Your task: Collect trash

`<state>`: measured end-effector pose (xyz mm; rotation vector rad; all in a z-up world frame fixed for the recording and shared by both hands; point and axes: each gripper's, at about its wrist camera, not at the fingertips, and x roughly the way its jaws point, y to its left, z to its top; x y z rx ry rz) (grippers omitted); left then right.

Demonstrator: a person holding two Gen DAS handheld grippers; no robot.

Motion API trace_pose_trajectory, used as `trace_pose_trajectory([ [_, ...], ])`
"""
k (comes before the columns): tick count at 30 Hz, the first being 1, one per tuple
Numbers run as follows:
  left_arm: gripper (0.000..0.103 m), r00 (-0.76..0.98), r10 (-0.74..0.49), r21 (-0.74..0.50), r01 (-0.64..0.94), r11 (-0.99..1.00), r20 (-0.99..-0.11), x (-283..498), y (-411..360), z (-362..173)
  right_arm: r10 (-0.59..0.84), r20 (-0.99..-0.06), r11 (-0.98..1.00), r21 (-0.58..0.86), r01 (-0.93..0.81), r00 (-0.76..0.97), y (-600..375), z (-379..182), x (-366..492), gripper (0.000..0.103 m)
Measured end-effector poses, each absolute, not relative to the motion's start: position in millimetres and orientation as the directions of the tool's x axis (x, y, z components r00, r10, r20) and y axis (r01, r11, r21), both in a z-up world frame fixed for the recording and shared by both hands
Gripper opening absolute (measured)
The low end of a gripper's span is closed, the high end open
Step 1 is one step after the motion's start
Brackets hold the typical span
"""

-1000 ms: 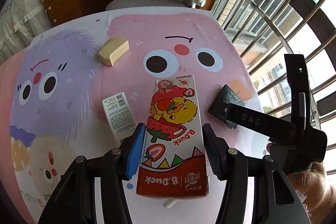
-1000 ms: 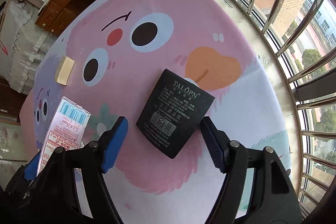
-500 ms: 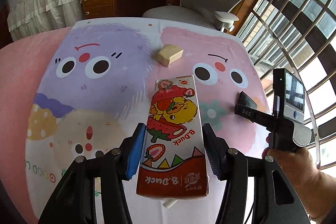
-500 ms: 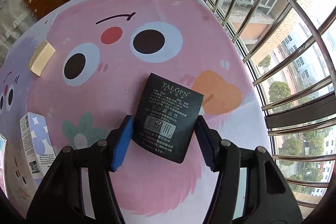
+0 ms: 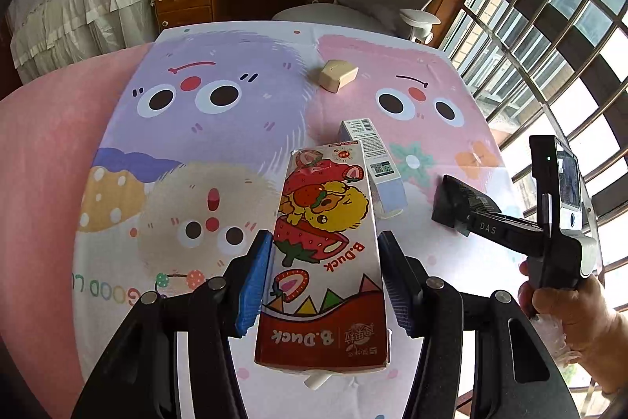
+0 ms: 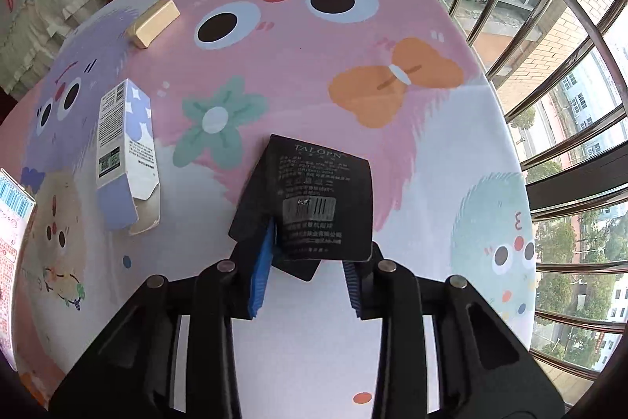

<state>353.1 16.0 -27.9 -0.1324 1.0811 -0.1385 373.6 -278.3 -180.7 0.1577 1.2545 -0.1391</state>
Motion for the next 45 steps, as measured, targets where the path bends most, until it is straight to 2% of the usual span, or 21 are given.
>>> trace_pose_trajectory([
  [1, 0.055, 0.462, -0.178, -0.172, 0.055, 0.984, -0.869, 347.2, 19.3, -27.5, -0.009, -0.950, 0.982, 0.050, 0.180, 0.311, -271.9, -178.8, 365.6, 0.025],
  [2, 0.055, 0.462, -0.177, -0.169, 0.060, 0.984, -0.869, 341.4, 23.9, -27.3, 0.000, -0.949, 0.985, 0.055, 0.166, 0.317, -264.6, -176.9, 357.9, 0.005],
  [3, 0.055, 0.461, -0.177, -0.168, 0.061, 0.984, -0.870, 335.2, 28.5, -27.5, 0.007, -0.949, 0.986, 0.058, 0.154, 0.315, -257.3, -174.9, 350.5, 0.000],
  [10, 0.055, 0.420, -0.190, -0.182, 0.058, 0.982, -0.888, 298.0, 61.5, -41.9, 0.061, -0.925, 0.996, 0.083, 0.043, 0.374, -213.3, -148.3, 299.7, 0.000],
  [17, 0.055, 0.402, -0.188, -0.167, 0.087, 0.982, -0.896, 285.3, 70.9, -47.0, 0.069, -0.900, 0.990, 0.115, 0.081, 0.430, -222.0, -128.8, 279.0, 0.000],
  [36, 0.055, 0.430, -0.209, -0.193, 0.081, 0.978, -0.878, 350.7, -11.6, -40.4, 0.089, -0.891, 0.949, 0.212, 0.235, 0.445, -338.5, -130.2, 352.7, 0.000],
  [37, 0.055, 0.430, -0.207, -0.194, 0.074, 0.978, -0.879, 353.8, -15.3, -41.0, 0.090, -0.893, 0.945, 0.216, 0.244, 0.440, -343.3, -132.1, 358.2, 0.005],
  [39, 0.055, 0.429, -0.201, -0.195, 0.060, 0.979, -0.881, 359.9, -20.3, -44.0, 0.105, -0.901, 0.936, 0.233, 0.265, 0.421, -352.9, -137.6, 369.5, 0.035],
  [40, 0.055, 0.427, -0.198, -0.194, 0.054, 0.979, -0.882, 362.4, -22.2, -45.7, 0.116, -0.904, 0.929, 0.245, 0.278, 0.411, -356.9, -141.6, 375.5, 0.062],
  [41, 0.055, 0.425, -0.196, -0.195, 0.046, 0.980, -0.884, 364.9, -23.7, -47.3, 0.125, -0.905, 0.923, 0.256, 0.287, 0.406, -361.0, -144.7, 380.8, 0.066],
  [45, 0.055, 0.422, -0.177, -0.186, 0.020, 0.982, -0.889, 373.0, -28.4, -52.6, 0.138, -0.914, 0.913, 0.267, 0.309, 0.382, -371.3, -157.6, 400.5, 0.066],
])
